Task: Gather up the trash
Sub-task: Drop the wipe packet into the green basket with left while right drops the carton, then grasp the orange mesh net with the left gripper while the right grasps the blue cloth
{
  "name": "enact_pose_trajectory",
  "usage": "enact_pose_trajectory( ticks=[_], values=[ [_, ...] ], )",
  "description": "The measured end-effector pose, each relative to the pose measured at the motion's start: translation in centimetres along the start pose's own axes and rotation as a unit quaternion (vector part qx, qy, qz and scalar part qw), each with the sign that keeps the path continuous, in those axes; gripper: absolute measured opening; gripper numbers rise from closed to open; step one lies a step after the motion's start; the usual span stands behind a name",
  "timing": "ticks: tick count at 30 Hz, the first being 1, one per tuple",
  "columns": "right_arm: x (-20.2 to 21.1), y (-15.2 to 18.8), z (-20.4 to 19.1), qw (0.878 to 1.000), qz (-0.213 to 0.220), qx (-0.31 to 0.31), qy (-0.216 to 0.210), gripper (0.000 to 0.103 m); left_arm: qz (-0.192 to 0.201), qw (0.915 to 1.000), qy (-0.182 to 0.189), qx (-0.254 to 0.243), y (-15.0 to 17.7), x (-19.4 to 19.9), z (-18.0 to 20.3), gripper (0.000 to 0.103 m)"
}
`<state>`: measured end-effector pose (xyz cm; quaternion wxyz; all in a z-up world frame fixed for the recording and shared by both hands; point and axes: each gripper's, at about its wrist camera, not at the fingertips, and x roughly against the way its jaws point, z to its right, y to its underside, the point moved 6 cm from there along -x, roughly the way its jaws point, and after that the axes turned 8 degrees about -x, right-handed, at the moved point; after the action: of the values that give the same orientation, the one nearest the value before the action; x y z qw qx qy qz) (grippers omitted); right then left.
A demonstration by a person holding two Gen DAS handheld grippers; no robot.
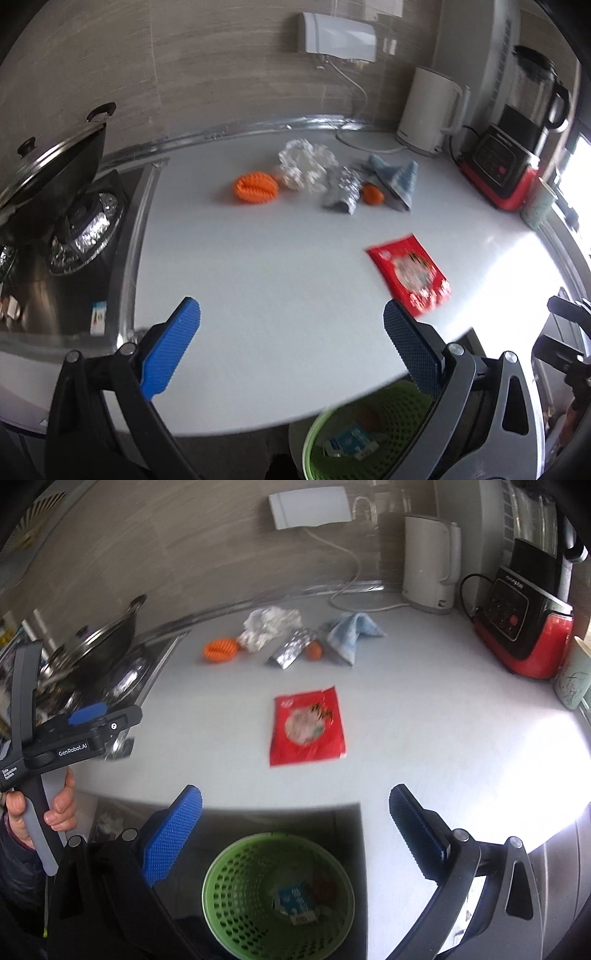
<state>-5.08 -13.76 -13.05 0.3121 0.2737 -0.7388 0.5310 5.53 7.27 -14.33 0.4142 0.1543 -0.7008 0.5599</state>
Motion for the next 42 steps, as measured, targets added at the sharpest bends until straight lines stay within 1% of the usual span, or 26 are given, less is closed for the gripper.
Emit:
enact_pose_trajectory(
  ticks=[3,9,12,15,19,22,29,31,34,36,37,39,42],
  values=[
    [-0.5,-1.5,0.0,1.0,0.011,-0.01,0.009,0.101,0.004,0.9999,-0.01,0.011,-1.5,-1.4,-1.4,0.095],
    [-2.5,-5.2,-0.1,0.998,0.035,-0.026,0.033,0.101,0.014,0.9983,-0.033,0.045,-4.8,-5.5,-3.8,0.095],
    [-3.9,-7.1,-0.1,0.998,0.042,-0.034,0.034,0.101,0.014,0.9977,-0.037,0.056,-5.9,-7.7,-4.5,0.095],
    [-5.7,-9.0,0.0,0.997,0.047,-0.035,0.048,0.101,0.011,0.9974,-0.039,0.059,-6.7,-9.7,-4.9,0.095],
    [-8.4,-11.2,0.6,0.996,0.048,-0.046,0.051,0.101,0.005,0.9974,-0.045,0.057,-7.7,-12.9,-5.6,0.095],
    [-10.7,-12.7,1.3,0.996,0.045,-0.05,0.063,0.101,0.0,0.9971,-0.05,0.057,-8.5,-15.4,-6.1,0.095],
    [-16.3,-15.1,3.3,0.993,0.029,-0.057,0.094,0.101,-0.017,0.9972,-0.057,0.045,-9.9,-20.7,-6.6,0.091],
    [-17.2,-15.5,3.7,0.993,0.027,-0.058,0.099,0.101,-0.021,0.9973,-0.056,0.041,-10.2,-21.9,-6.5,0.087],
    [-18.4,-16.2,4.4,0.992,0.024,-0.06,0.105,0.101,-0.028,0.9972,-0.058,0.038,-10.4,-23.1,-6.4,0.077],
    [-19.1,-16.6,4.8,0.992,0.022,-0.062,0.109,0.101,-0.034,0.9973,-0.052,0.039,-10.5,-23.7,-6.3,0.063],
    [-19.4,-16.7,5.0,0.992,0.02,-0.062,0.11,0.101,-0.036,0.9972,-0.052,0.038,-10.5,-23.9,-6.3,0.061],
    [-20.1,-17.1,5.4,0.991,0.016,-0.065,0.112,0.101,-0.031,0.9974,-0.053,0.038,-10.7,-24.0,-6.4,0.048],
    [-21.1,-17.6,5.9,0.991,0.013,-0.072,0.113,0.1,-0.025,0.9981,-0.043,0.037,-11.0,-23.8,-6.6,0.038]
  ],
)
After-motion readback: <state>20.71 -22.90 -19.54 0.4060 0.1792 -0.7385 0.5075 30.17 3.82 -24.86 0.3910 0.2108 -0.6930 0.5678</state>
